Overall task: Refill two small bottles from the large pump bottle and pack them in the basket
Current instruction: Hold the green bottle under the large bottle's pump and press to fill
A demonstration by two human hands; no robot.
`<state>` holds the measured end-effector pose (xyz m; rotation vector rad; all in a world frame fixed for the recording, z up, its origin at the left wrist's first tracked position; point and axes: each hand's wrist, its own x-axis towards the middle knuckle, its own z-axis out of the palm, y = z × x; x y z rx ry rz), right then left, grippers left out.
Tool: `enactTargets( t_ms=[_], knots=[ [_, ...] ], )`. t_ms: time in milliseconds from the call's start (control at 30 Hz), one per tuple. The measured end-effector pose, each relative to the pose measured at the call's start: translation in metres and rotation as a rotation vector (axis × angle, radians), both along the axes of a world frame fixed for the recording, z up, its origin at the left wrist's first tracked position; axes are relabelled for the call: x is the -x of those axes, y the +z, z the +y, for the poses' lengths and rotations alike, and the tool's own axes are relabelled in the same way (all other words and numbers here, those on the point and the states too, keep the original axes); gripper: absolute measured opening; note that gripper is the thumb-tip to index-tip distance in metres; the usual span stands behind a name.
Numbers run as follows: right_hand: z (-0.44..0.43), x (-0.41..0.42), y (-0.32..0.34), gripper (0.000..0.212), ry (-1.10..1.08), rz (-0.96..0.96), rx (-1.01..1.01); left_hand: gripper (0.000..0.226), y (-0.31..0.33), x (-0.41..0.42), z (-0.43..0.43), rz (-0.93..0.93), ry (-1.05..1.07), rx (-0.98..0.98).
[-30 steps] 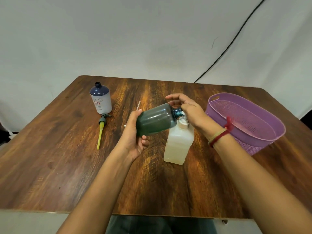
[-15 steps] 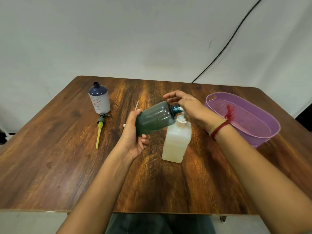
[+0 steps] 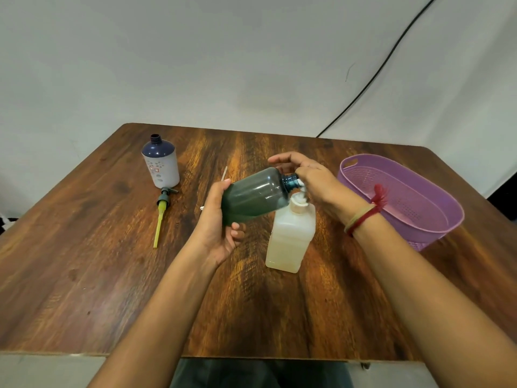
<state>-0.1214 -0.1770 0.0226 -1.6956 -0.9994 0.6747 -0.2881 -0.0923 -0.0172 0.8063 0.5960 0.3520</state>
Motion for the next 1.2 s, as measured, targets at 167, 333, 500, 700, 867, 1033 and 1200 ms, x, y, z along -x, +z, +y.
enactTargets(
  t_ms=[167, 333, 500, 700, 867, 1033, 1200],
  knots=[
    [0.001, 0.0, -0.012, 0.051, -0.029, -0.049, -0.016, 0.039, -0.006, 0.001, 0.0, 0.041, 0.016, 0.017],
    [0.0, 0.0, 0.002, 0.047, -0.015, 0.02, -0.008, 0.038, -0.003, 0.001, -0.002, -0.011, 0.009, 0.03],
    [0.002, 0.001, -0.009, 0.05, -0.045, -0.046, -0.017, 0.038, -0.004, 0.0, 0.001, 0.016, 0.022, 0.008],
    [0.0, 0.004, 0.004, 0.045, -0.003, -0.021, 0.028, 0.036, 0.003, 0.001, -0.001, -0.005, 0.034, -0.006],
    [0.0, 0.004, 0.004, 0.047, -0.006, 0.005, -0.007, 0.038, 0.004, 0.0, 0.0, -0.015, 0.029, -0.033],
    [0.0, 0.008, -0.007, 0.045, -0.003, -0.01, -0.018, 0.037, 0.001, 0.001, 0.005, 0.005, 0.041, -0.063],
    [0.0, -0.002, 0.003, 0.042, 0.013, -0.021, 0.07, 0.039, 0.004, -0.001, 0.002, -0.008, 0.013, -0.055]
  ],
)
